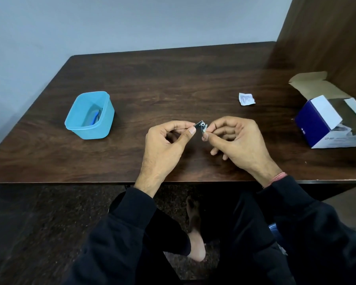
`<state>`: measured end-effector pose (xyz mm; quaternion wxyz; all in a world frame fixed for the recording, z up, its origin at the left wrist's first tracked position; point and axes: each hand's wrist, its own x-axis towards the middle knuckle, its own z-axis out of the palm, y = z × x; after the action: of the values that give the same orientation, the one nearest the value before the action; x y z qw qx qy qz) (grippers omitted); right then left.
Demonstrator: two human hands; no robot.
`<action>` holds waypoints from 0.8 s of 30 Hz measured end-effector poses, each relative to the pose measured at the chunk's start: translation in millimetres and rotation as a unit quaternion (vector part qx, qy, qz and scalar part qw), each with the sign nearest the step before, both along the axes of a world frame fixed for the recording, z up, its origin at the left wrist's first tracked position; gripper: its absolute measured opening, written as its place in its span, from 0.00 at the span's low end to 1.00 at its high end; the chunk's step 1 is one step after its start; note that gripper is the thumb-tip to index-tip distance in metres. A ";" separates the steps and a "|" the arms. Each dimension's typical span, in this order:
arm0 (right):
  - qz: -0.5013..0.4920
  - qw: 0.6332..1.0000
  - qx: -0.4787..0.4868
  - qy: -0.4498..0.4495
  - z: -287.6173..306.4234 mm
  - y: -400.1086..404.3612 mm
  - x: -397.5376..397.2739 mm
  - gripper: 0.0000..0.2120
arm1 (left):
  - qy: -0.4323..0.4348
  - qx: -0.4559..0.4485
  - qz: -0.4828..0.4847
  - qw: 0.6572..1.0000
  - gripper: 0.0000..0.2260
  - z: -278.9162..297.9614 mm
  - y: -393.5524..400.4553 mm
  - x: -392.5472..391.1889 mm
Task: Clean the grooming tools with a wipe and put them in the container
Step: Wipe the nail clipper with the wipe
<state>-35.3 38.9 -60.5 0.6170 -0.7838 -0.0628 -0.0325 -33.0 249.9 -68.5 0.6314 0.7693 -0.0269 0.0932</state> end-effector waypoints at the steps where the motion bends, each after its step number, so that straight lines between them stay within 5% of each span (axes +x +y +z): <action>1: 0.005 1.000 0.000 0.001 0.1 0.2 0.1 0.04 | 0.000 0.002 -0.002 1.000 0.02 -0.2 -0.2 -0.1; 24: 0.041 0.998 0.036 0.009 0.2 -4.0 3.0 0.03 | 0.017 0.002 -0.055 0.998 0.11 8.7 -3.0 -7.2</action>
<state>-32.3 35.0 -60.3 0.6460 -0.7582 -0.0883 -0.0024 -40.3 246.8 -59.9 0.6348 0.7691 -0.0590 0.0450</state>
